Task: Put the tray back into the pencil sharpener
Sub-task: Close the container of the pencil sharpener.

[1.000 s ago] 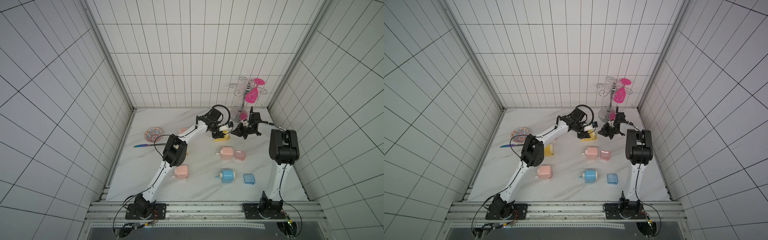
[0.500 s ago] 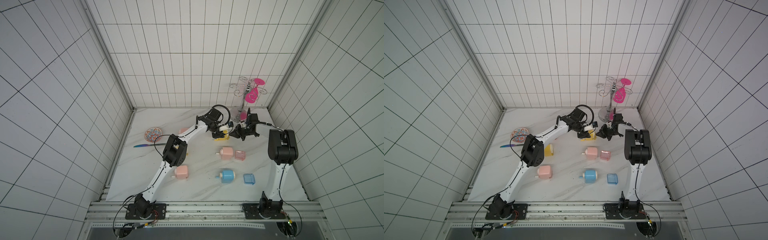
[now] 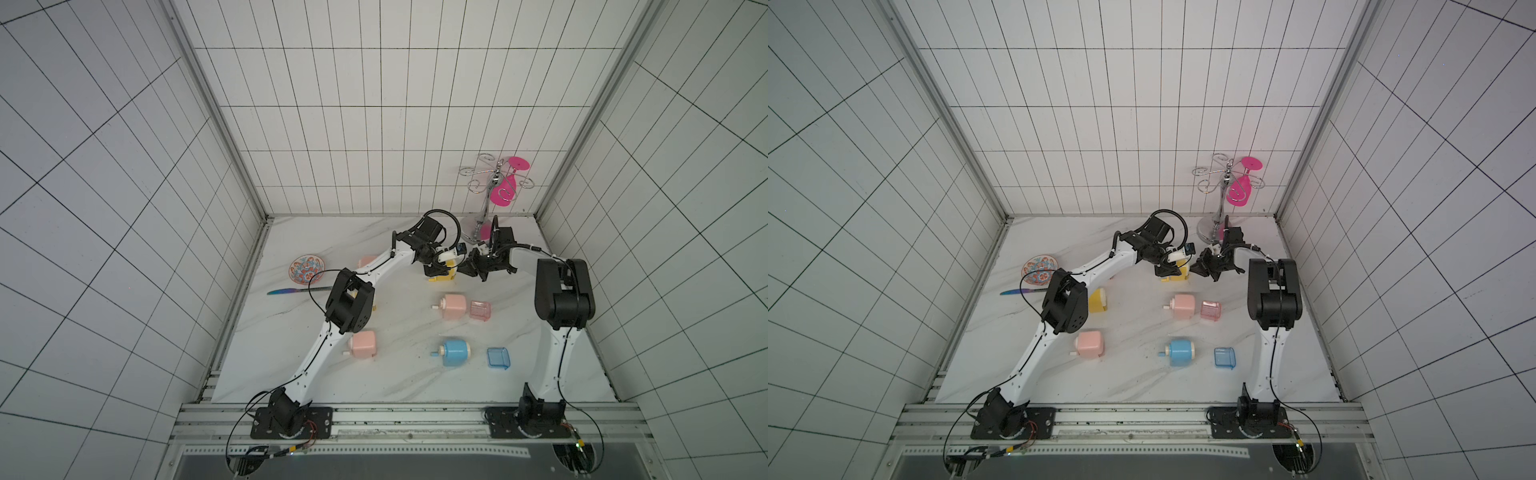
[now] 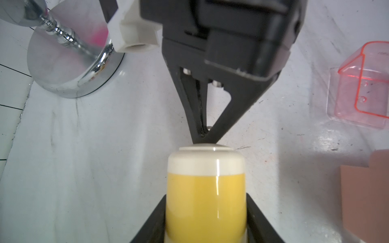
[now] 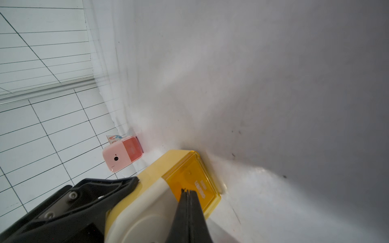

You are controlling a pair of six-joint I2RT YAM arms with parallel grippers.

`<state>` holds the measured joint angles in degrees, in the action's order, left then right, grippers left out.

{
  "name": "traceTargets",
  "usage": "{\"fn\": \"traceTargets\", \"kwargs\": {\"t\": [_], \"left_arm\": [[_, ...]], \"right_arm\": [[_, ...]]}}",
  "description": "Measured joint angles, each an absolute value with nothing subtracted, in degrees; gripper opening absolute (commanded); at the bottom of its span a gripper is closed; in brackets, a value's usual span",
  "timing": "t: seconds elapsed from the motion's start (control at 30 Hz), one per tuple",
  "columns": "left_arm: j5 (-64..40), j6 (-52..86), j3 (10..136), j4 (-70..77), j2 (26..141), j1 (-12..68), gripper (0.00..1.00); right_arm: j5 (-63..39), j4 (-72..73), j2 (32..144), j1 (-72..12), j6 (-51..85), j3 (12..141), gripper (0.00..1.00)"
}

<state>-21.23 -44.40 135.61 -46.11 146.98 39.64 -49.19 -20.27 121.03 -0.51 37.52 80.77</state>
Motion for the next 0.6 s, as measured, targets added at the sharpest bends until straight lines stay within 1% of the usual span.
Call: {"fn": "traceTargets", "kwargs": {"t": [0.47,0.53,0.6], "left_arm": [[-21.3,-44.4,135.5,-45.9,147.0,39.2,0.46],[-21.3,-44.4,135.4,-45.5,147.0,39.2,0.47],[-21.3,-44.4,135.3,-45.0,147.0,39.3,0.5]], "right_arm": [[-50.5,-20.1,121.1,-0.3,38.2,80.8,0.01],[-50.0,-20.2,121.1,0.2,38.4,80.7,0.02],[-49.6,-20.3,121.0,0.5,38.5,80.7,0.04]]}}
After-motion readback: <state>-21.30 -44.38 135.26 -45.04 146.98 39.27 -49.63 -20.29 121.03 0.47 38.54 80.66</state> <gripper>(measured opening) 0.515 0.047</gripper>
